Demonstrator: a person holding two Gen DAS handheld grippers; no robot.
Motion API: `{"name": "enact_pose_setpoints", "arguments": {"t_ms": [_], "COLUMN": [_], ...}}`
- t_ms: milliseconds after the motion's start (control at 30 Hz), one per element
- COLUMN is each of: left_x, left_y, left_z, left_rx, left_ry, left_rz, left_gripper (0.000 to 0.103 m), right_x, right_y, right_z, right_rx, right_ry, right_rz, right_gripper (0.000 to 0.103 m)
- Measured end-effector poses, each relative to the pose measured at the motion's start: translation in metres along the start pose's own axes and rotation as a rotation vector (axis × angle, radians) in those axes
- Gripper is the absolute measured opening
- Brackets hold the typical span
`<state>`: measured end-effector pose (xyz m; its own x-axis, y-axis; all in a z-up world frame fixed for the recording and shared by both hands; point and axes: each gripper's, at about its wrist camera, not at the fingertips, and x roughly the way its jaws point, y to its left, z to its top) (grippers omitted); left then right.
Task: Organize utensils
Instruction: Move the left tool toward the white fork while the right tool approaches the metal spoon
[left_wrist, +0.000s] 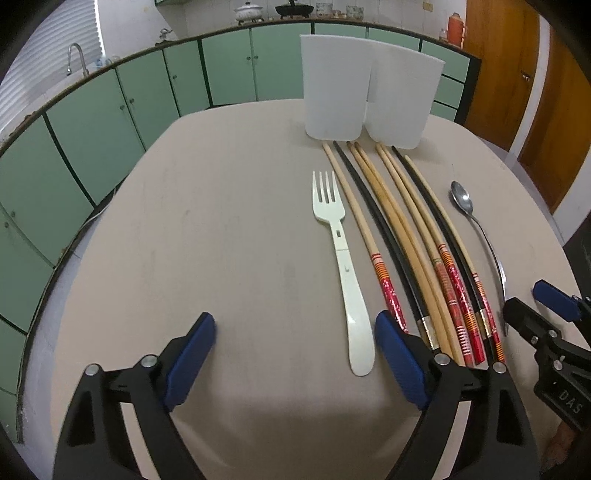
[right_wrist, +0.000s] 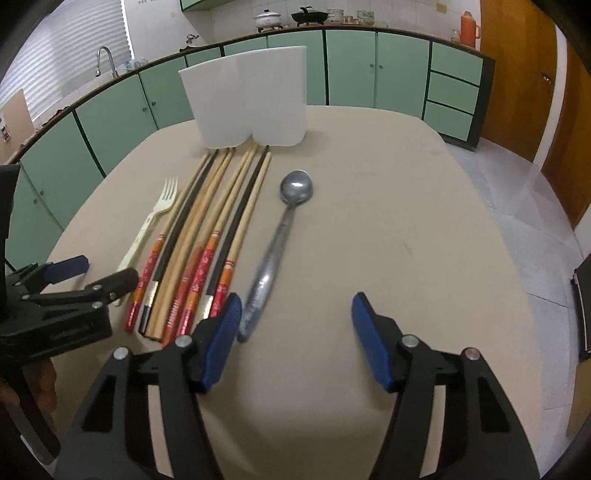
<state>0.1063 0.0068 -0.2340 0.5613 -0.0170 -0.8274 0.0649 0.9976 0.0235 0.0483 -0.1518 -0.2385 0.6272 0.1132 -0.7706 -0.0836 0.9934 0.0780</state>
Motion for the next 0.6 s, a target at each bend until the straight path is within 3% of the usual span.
{"name": "enact_pose_setpoints", "arguments": {"t_ms": [300, 600], "left_x": [0.008, 0.033], "left_y": [0.004, 0.003], "left_z": [0.047, 0.073], "left_rx": [-0.015, -0.015], "left_ry": [-0.047, -0.017], "left_rz": [0.028, 0.019], "left_gripper": [0.086, 0.086], "right_x": [0.015, 0.049], "right_y": [-0.020, -0.021], "right_z": [0.053, 0.084], "right_rx": [0.050, 0.045], "right_ry": [-0.022, 0.026], "right_rz": [-0.009, 0.018], "right_gripper": [0.061, 0.061]}}
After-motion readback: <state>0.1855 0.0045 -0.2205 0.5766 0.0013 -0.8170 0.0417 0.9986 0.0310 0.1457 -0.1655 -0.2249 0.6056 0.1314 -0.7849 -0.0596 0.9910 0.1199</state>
